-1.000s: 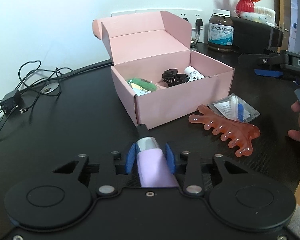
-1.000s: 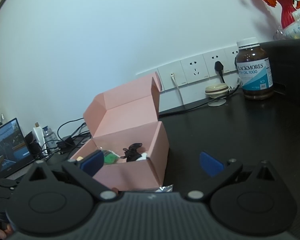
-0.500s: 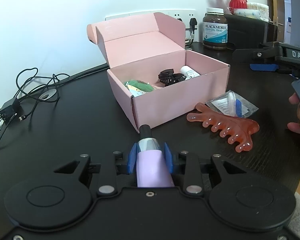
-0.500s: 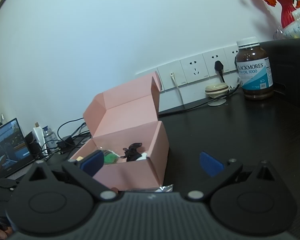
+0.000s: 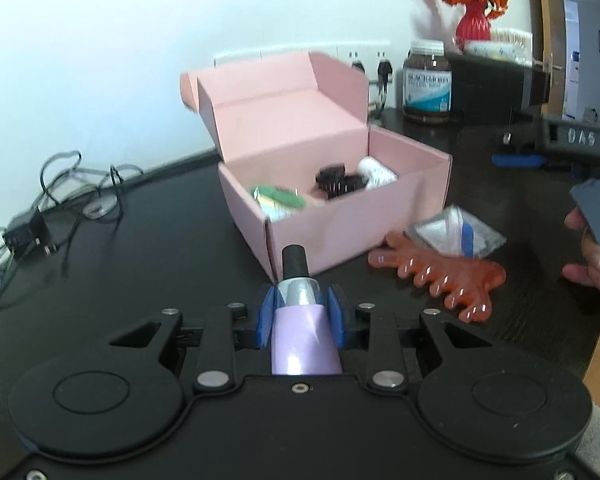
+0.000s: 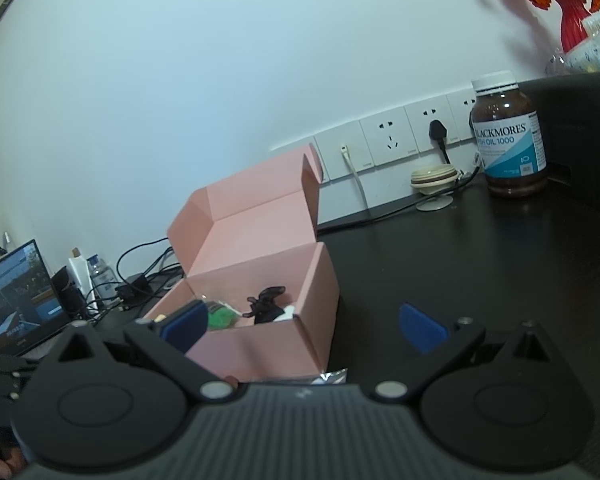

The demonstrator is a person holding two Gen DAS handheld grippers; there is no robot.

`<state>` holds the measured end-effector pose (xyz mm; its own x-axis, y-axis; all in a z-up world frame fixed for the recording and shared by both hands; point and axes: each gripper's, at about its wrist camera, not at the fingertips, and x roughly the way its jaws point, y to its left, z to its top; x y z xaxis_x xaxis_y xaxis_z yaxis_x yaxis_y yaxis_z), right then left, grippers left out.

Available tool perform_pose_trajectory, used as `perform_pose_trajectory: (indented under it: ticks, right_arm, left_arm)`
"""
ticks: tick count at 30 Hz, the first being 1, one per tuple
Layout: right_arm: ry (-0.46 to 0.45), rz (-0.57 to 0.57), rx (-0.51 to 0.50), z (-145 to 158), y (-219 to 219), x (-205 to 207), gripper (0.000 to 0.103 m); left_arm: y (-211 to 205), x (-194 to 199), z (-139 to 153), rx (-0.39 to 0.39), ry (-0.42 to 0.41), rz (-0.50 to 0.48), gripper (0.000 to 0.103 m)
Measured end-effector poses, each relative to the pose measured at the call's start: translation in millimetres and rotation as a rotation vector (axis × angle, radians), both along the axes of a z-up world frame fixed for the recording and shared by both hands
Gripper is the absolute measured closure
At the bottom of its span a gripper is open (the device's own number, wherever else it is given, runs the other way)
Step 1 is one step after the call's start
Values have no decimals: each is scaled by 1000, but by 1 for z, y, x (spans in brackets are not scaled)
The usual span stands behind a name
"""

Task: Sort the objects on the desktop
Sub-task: 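Lift the lavender tube with the left gripper toward the pink box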

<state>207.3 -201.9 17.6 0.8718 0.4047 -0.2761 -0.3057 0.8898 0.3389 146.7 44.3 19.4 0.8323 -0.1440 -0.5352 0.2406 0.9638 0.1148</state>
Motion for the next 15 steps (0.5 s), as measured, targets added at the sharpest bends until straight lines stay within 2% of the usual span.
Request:
perform_pose_trajectory:
  ticks: [4, 7, 15]
  right_arm:
    - [2, -2, 3, 0, 0, 0, 1]
    - [4, -1, 4, 0, 0, 1, 1]
    - [7, 1, 12, 0, -1, 1, 1]
  left_arm:
    - [-2, -4, 9, 3, -78, 8, 74]
    - [-2, -7, 17, -24, -127, 11, 74]
    - [-6, -5, 39, -44, -227, 18, 74]
